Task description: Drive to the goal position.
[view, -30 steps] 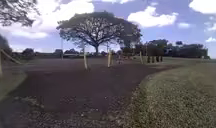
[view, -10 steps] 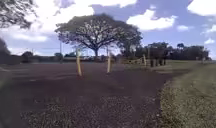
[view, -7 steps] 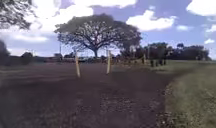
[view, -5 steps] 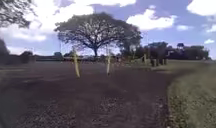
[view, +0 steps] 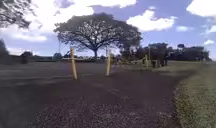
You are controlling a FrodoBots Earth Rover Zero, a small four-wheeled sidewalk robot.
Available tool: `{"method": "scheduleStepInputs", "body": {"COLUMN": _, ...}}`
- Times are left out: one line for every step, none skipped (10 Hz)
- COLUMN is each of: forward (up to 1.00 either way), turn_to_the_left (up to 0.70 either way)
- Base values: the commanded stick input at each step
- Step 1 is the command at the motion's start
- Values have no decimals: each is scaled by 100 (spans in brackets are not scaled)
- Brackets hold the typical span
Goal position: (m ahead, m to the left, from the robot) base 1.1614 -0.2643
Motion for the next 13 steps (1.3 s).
{"method": "scheduleStepInputs", "body": {"forward": 50, "turn_to_the_left": 0}}
{"method": "scheduleStepInputs", "body": {"forward": 50, "turn_to_the_left": 0}}
{"method": "scheduleStepInputs", "body": {"forward": 50, "turn_to_the_left": 0}}
{"method": "scheduleStepInputs", "body": {"forward": 50, "turn_to_the_left": 0}}
{"method": "scheduleStepInputs", "body": {"forward": 50, "turn_to_the_left": 0}}
{"method": "scheduleStepInputs", "body": {"forward": 50, "turn_to_the_left": 0}}
{"method": "scheduleStepInputs", "body": {"forward": 50, "turn_to_the_left": -2}}
{"method": "scheduleStepInputs", "body": {"forward": 50, "turn_to_the_left": -50}}
{"method": "scheduleStepInputs", "body": {"forward": 50, "turn_to_the_left": -50}}
{"method": "scheduleStepInputs", "body": {"forward": 50, "turn_to_the_left": -50}}
{"method": "scheduleStepInputs", "body": {"forward": 50, "turn_to_the_left": -42}}
{"method": "scheduleStepInputs", "body": {"forward": 50, "turn_to_the_left": 0}}
{"method": "scheduleStepInputs", "body": {"forward": 50, "turn_to_the_left": 0}}
